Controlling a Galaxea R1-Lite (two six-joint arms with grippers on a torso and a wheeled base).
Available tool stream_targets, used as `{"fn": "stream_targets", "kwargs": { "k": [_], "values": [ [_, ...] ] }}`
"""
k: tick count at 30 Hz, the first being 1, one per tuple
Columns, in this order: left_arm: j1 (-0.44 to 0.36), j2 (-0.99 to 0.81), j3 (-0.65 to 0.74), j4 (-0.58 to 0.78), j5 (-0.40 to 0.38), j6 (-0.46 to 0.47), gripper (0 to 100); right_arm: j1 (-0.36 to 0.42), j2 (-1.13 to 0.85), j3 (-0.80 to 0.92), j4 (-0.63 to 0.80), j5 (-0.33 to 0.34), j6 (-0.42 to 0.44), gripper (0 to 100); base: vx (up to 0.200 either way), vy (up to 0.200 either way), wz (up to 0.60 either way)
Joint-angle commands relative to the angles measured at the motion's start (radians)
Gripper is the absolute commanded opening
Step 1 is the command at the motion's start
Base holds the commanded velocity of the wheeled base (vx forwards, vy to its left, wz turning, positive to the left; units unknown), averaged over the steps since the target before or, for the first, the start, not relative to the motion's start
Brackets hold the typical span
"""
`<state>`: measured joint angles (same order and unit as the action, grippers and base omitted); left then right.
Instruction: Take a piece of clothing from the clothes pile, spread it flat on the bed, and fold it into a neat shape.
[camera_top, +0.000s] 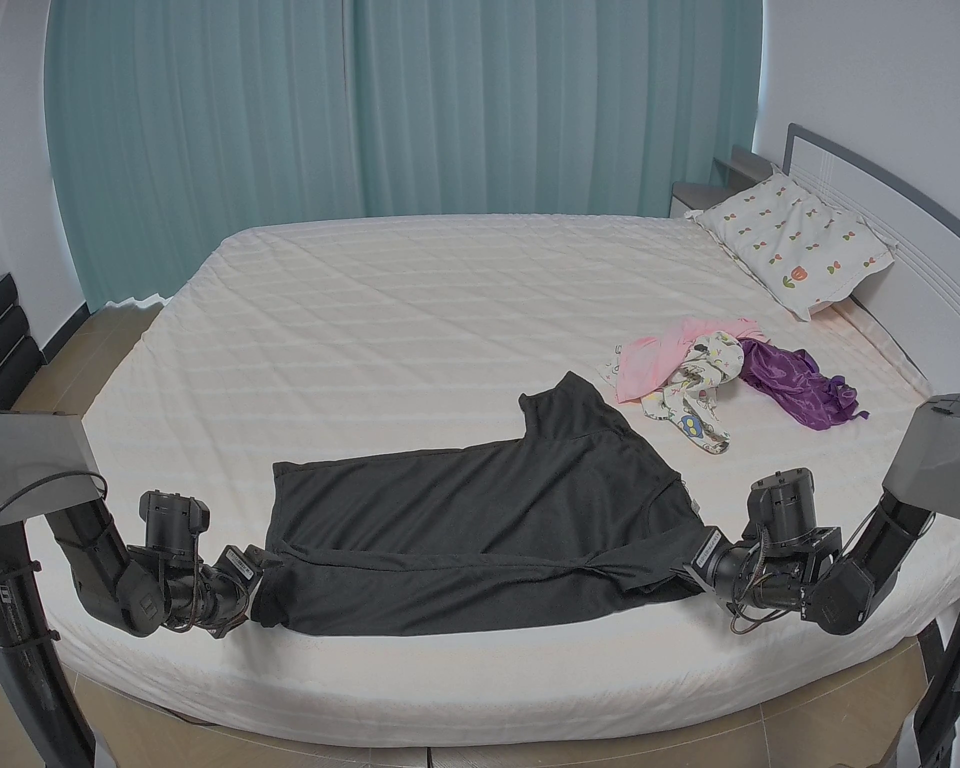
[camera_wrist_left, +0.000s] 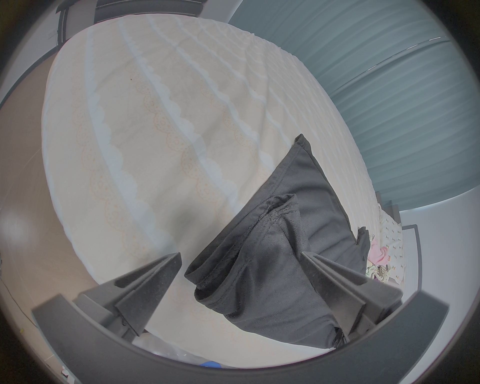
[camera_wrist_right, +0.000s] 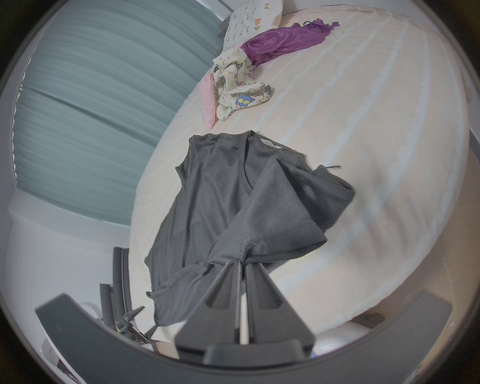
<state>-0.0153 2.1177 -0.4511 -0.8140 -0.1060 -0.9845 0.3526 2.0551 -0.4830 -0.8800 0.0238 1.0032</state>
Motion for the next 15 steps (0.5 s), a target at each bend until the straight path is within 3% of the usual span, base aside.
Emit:
{"fn": "stream_targets", "kwargs": {
  "k": [1,8,15],
  "values": [
    [0.000,0.001,0.000,-0.001,0.000,0.000,100,0.000,0.000,0.014,0.010,0.001,-0.011,100,0.000,0.000,0.00],
    [0.000,0.001,-0.001,-0.001,0.000,0.000,100,-0.007,0.017,0.009,0.049,0.004,-0.052,100,0.000,0.000,0.00],
    [0.000,0.001,0.000,-0.001,0.000,0.000,100,-0.073,0.065,-0.043,0.015,0.002,-0.063,100,0.000,0.000,0.00]
  ]
}}
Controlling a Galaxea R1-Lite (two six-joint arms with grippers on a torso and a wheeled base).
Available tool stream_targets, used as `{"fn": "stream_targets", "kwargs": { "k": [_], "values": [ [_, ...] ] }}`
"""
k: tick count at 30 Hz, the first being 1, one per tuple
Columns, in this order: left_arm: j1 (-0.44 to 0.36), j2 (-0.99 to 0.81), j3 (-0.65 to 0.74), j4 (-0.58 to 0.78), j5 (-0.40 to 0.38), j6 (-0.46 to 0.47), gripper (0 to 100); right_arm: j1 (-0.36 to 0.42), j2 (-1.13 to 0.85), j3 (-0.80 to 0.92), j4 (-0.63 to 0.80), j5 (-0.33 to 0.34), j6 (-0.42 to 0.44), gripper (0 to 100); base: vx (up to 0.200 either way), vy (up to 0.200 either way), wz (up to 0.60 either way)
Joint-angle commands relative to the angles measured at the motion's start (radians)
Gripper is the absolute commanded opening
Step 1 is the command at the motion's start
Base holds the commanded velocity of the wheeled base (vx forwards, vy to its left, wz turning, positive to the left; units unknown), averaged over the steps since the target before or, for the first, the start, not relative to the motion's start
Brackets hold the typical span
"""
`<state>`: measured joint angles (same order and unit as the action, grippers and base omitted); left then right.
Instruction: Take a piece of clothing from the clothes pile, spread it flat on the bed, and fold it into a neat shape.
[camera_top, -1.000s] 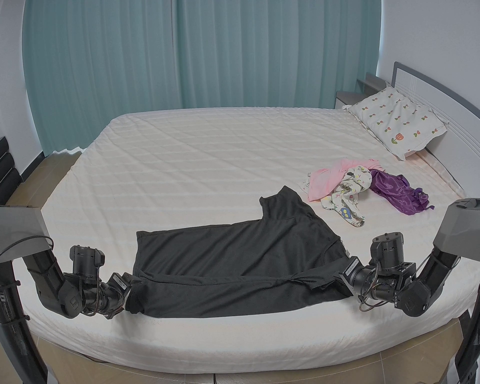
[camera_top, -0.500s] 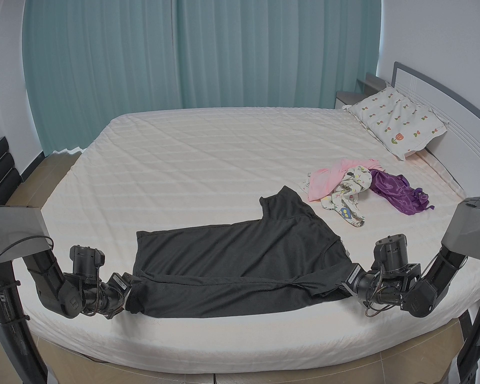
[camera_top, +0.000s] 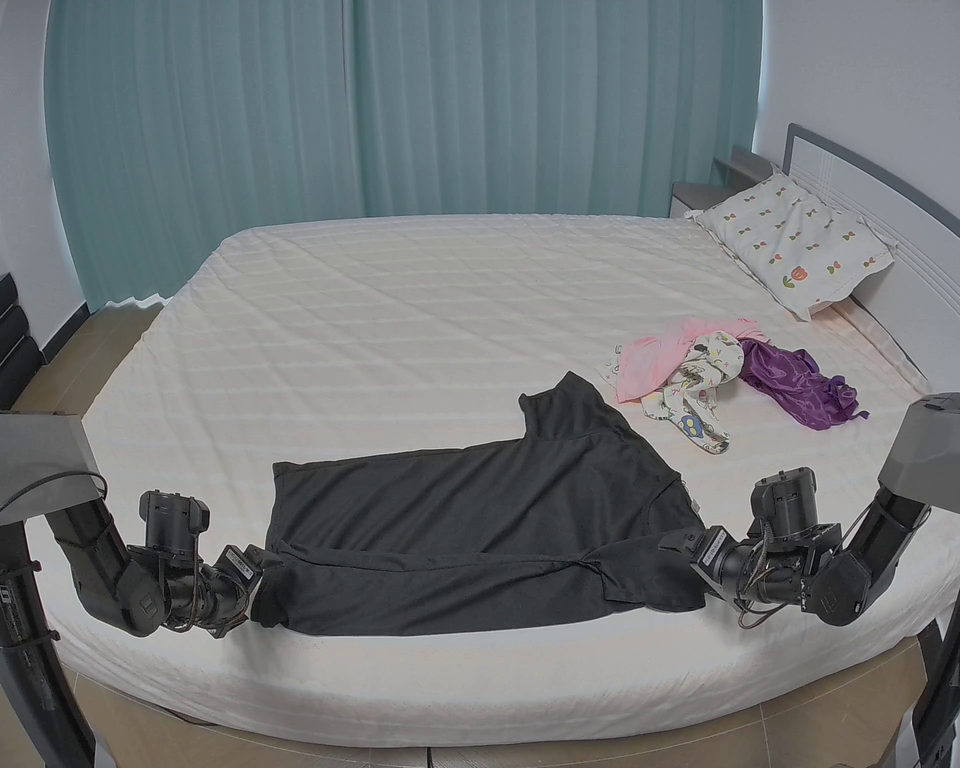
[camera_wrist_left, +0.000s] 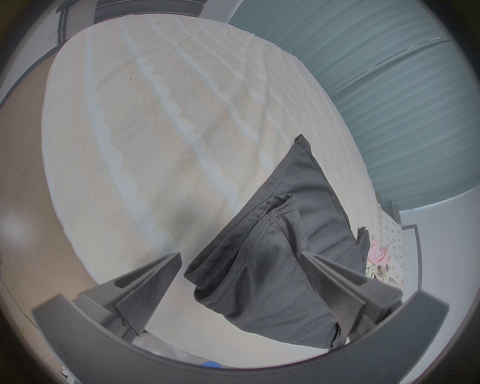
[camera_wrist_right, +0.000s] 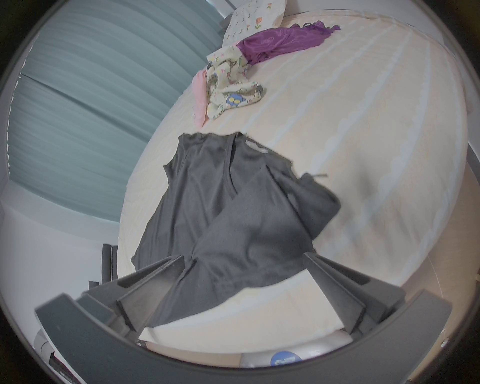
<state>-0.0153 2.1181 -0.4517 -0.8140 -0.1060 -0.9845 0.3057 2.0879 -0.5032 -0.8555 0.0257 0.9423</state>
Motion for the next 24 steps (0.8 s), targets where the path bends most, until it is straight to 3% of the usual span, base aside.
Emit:
{"fn": "stream_targets", "kwargs": {
  "k": [1,10,19,20,24],
  "values": [
    [0.000,0.000,-0.001,-0.001,0.000,-0.002,100,-0.047,0.058,-0.048,-0.036,0.003,-0.007,100,0.000,0.000,0.00],
    [0.000,0.000,-0.001,-0.001,0.000,-0.002,100,-0.089,0.195,-0.129,-0.142,0.003,-0.019,100,0.000,0.000,0.00],
    [0.000,0.000,-0.001,-0.001,0.000,0.000,100,-0.099,0.236,-0.172,-0.157,0.013,-0.020,100,0.000,0.000,0.00],
    [0.000,0.000,-0.001,-0.001,0.000,0.000,100,-0.102,0.244,-0.173,-0.169,0.013,-0.022,0,0.000,0.000,0.00],
    [0.000,0.000,-0.001,-0.001,0.000,0.000,100,-0.120,0.262,-0.176,-0.226,0.011,-0.022,0,0.000,0.000,0.00]
  ]
}}
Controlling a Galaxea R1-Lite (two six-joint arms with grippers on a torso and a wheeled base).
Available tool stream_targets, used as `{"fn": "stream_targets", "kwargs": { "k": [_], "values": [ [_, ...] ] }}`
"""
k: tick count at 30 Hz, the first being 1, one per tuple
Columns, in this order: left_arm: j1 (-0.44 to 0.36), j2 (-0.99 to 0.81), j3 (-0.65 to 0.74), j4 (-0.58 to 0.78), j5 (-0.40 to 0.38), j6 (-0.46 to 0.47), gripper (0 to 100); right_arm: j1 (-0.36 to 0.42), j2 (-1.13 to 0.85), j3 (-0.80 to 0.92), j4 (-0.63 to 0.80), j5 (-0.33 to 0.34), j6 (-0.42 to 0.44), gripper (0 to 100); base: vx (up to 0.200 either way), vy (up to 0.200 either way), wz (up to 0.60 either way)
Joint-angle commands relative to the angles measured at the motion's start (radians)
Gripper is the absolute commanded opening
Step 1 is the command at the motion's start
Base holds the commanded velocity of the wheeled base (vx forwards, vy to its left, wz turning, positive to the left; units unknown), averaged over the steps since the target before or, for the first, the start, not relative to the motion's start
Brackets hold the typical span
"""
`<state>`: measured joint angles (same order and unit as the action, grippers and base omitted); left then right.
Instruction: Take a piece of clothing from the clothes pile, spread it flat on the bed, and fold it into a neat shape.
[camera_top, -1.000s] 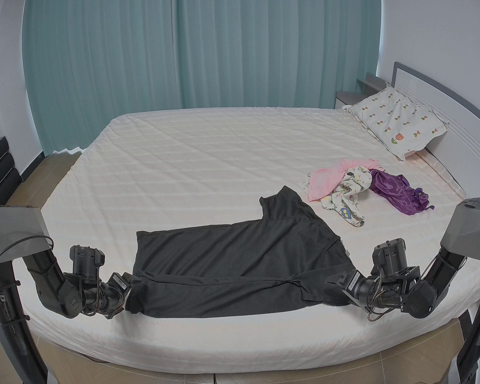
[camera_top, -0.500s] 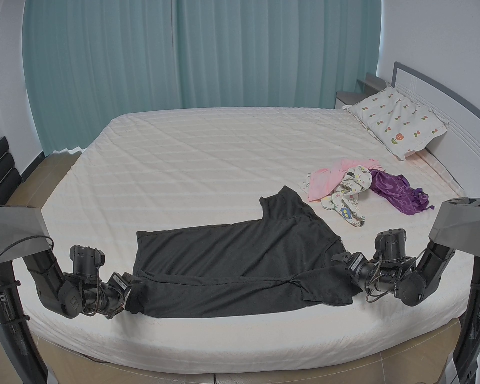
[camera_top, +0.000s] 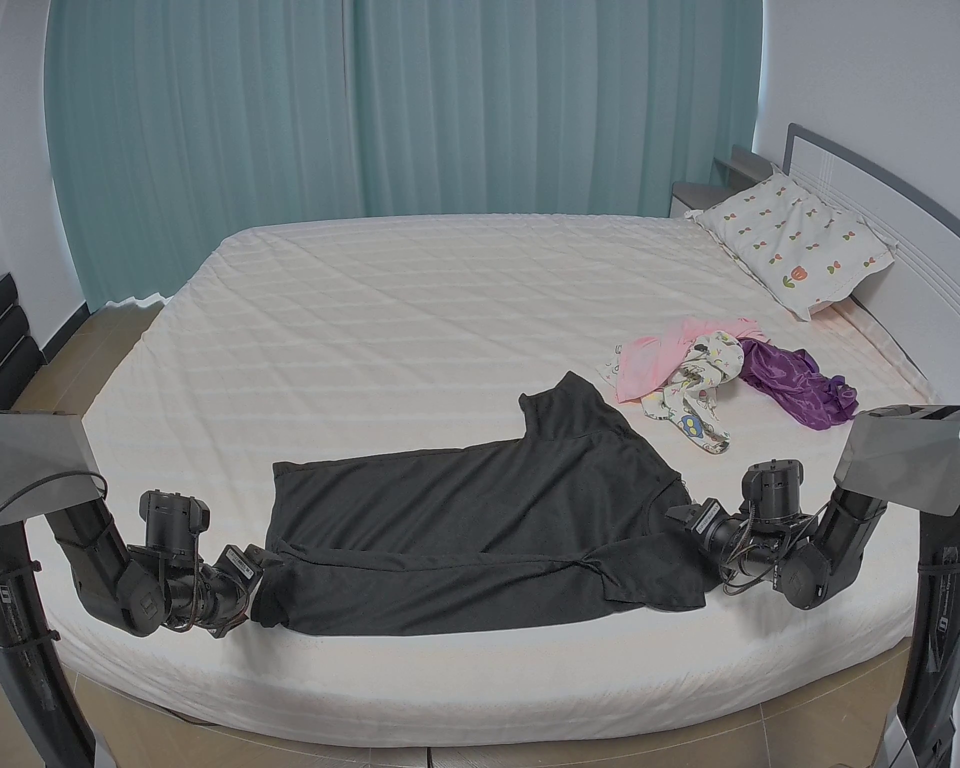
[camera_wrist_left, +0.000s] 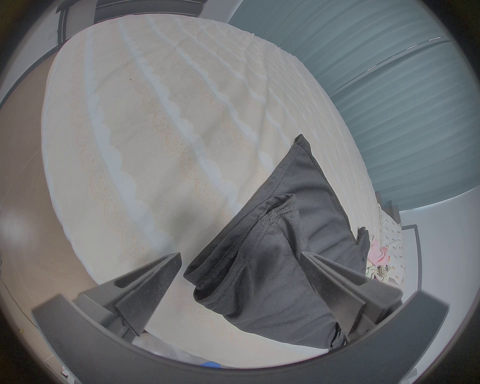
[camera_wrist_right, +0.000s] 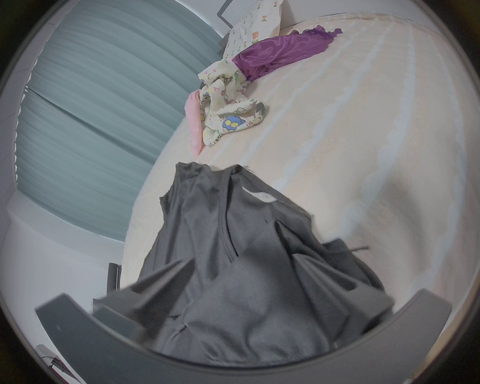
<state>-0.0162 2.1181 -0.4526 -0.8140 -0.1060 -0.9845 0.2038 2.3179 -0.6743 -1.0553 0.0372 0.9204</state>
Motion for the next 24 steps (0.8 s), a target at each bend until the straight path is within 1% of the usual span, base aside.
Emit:
{"fn": "stream_targets", "kwargs": {
  "k": [1,8,13,20,23,24],
  "values": [
    [0.001,0.000,0.000,-0.001,0.002,0.000,100,-0.024,0.032,-0.005,-0.031,0.000,0.000,0,0.000,0.000,0.00],
    [0.001,0.000,0.000,-0.001,0.002,-0.002,100,-0.041,0.029,-0.010,-0.034,0.001,0.001,0,0.000,0.000,0.00],
    [0.001,0.000,0.000,-0.001,0.002,-0.002,100,-0.066,0.037,-0.019,-0.077,0.001,0.009,0,0.000,0.000,0.00],
    [0.002,-0.001,0.002,-0.001,0.002,-0.003,100,-0.072,0.044,-0.022,-0.086,0.004,0.012,0,0.000,0.000,0.00],
    [0.001,-0.003,0.000,-0.001,0.000,-0.019,100,-0.072,0.055,-0.022,-0.091,0.007,0.012,0,0.000,0.000,0.00],
    [0.001,-0.003,0.000,-0.001,0.000,-0.019,100,-0.072,0.055,-0.022,-0.091,0.007,0.012,100,0.000,0.000,0.00]
  ]
}}
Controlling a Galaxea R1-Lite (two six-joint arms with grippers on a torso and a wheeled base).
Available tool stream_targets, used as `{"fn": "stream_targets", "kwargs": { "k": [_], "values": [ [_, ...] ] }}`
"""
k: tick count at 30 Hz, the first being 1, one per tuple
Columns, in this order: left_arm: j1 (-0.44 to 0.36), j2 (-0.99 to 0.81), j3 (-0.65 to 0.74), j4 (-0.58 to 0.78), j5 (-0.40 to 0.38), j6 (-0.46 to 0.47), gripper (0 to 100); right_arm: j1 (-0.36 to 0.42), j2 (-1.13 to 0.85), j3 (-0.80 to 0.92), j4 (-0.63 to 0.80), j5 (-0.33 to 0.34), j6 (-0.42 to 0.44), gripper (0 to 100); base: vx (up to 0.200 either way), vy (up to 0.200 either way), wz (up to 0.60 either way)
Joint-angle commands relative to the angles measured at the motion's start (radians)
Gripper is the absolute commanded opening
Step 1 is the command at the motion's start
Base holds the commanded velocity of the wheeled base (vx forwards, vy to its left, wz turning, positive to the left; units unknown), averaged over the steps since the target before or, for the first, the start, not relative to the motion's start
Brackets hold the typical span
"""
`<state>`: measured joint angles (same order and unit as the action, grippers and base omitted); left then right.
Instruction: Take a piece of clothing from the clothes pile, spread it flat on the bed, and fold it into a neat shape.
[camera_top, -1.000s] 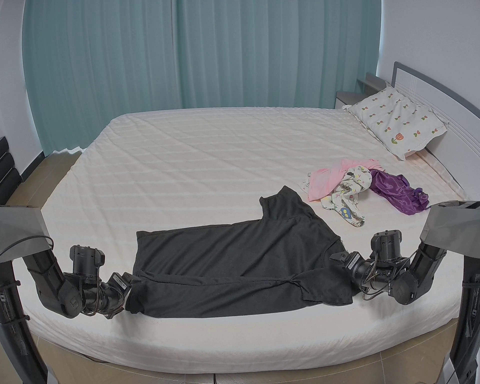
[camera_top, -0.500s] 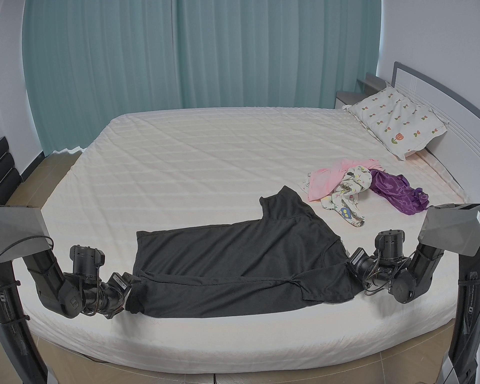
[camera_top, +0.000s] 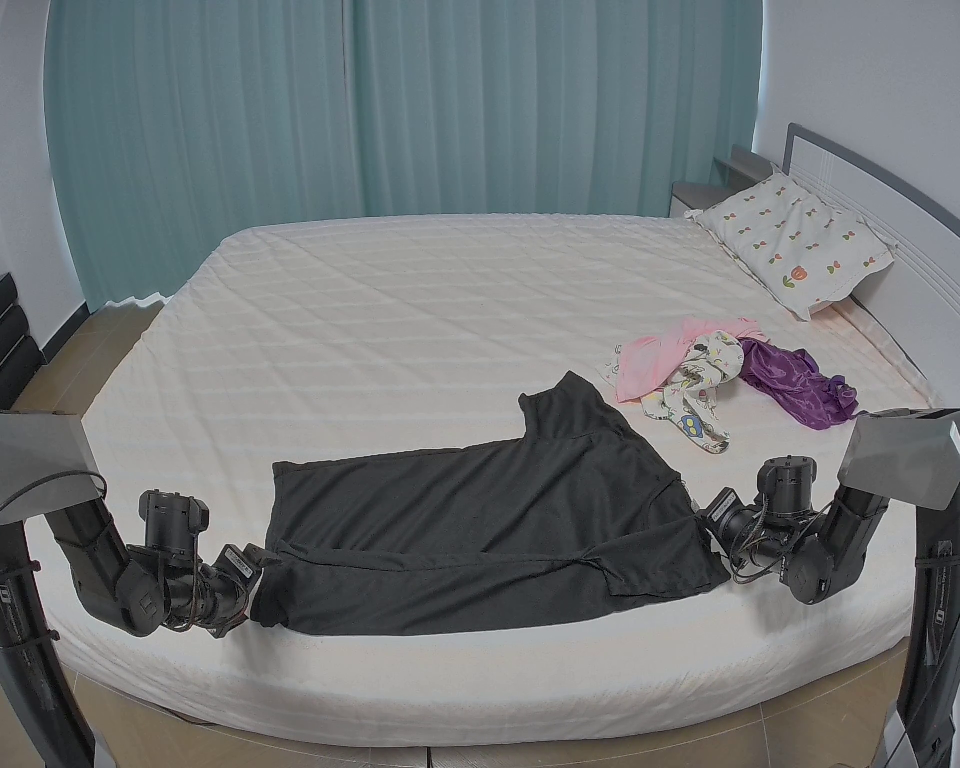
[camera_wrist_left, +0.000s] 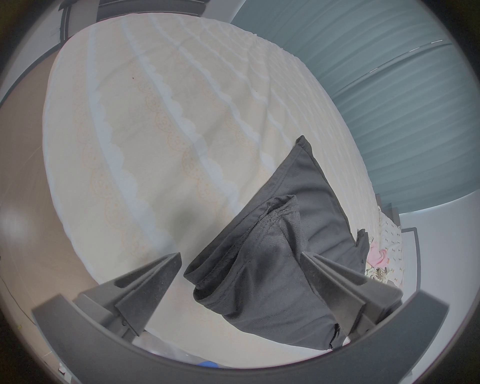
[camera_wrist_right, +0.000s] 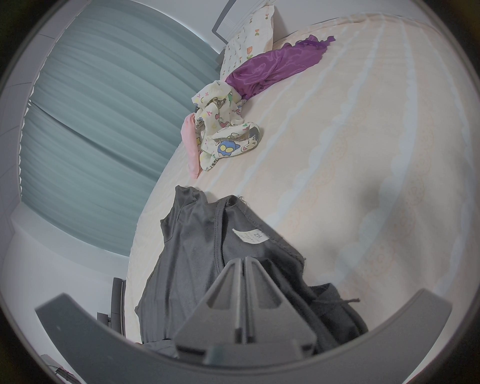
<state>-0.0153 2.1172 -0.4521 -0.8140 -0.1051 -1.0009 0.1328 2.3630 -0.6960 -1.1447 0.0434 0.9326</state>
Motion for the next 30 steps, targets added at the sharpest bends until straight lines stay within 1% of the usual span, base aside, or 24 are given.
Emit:
{"fn": "stream_targets", "kwargs": {
  "k": [1,3,5,6,8,10,11,12,13,16,17,19,21,26,29,30],
  "values": [
    [0.003,-0.006,0.001,-0.001,-0.005,-0.004,100,-0.001,0.024,0.003,-0.027,0.000,-0.001,100,0.000,0.000,0.00],
    [0.005,-0.013,0.007,-0.001,-0.011,-0.004,100,-0.002,0.025,0.010,-0.069,0.000,-0.001,100,0.000,0.000,0.00],
    [0.005,-0.013,0.007,-0.001,-0.011,-0.004,100,-0.002,0.025,0.010,-0.069,0.000,-0.001,100,0.000,0.000,0.00],
    [0.005,-0.036,0.013,-0.001,-0.016,-0.001,100,-0.007,0.021,0.047,-0.119,0.001,-0.001,100,0.000,0.000,0.00],
    [0.005,-0.042,0.020,-0.001,-0.024,0.004,100,-0.012,0.016,0.059,-0.129,0.003,-0.001,100,0.000,0.000,0.00],
    [0.003,-0.045,0.021,-0.001,-0.056,0.025,100,-0.016,0.009,0.073,-0.133,0.004,-0.001,100,0.000,0.000,0.00],
    [0.003,-0.045,0.021,-0.001,-0.056,0.025,100,-0.016,0.009,0.073,-0.133,0.004,-0.001,100,0.000,0.000,0.00],
    [0.003,-0.042,0.015,-0.001,-0.065,0.056,100,-0.019,0.004,0.079,-0.133,0.004,-0.001,100,0.000,0.000,0.00],
    [0.003,-0.042,0.015,-0.001,-0.065,0.057,100,-0.019,0.004,0.079,-0.135,0.004,-0.001,100,0.000,0.000,0.00],
    [0.005,-0.046,0.013,-0.001,-0.087,0.140,100,-0.024,-0.001,0.093,-0.135,0.010,-0.001,100,0.000,0.000,0.00],
    [0.005,-0.045,0.013,-0.002,-0.090,0.148,100,-0.024,-0.001,0.093,-0.135,0.010,-0.001,100,0.000,0.000,0.00],
    [0.005,-0.034,0.020,-0.002,-0.114,0.211,100,-0.024,-0.002,0.098,-0.133,0.018,-0.001,100,0.000,0.000,0.00],
    [0.005,-0.026,0.016,-0.016,-0.117,0.245,100,-0.025,-0.004,0.104,-0.135,0.021,-0.001,100,0.000,0.000,0.00],
    [0.012,0.024,0.024,-0.080,-0.108,0.277,100,-0.024,-0.002,0.113,-0.135,0.021,-0.003,100,0.000,0.000,0.00],
    [0.015,0.033,0.026,-0.086,-0.108,0.286,100,-0.024,-0.002,0.116,-0.136,0.021,-0.003,100,0.000,0.000,0.00],
    [0.023,0.041,0.027,-0.093,-0.108,0.304,100,-0.024,-0.004,0.118,-0.136,0.021,-0.003,100,0.000,0.000,0.00]
  ]
}}
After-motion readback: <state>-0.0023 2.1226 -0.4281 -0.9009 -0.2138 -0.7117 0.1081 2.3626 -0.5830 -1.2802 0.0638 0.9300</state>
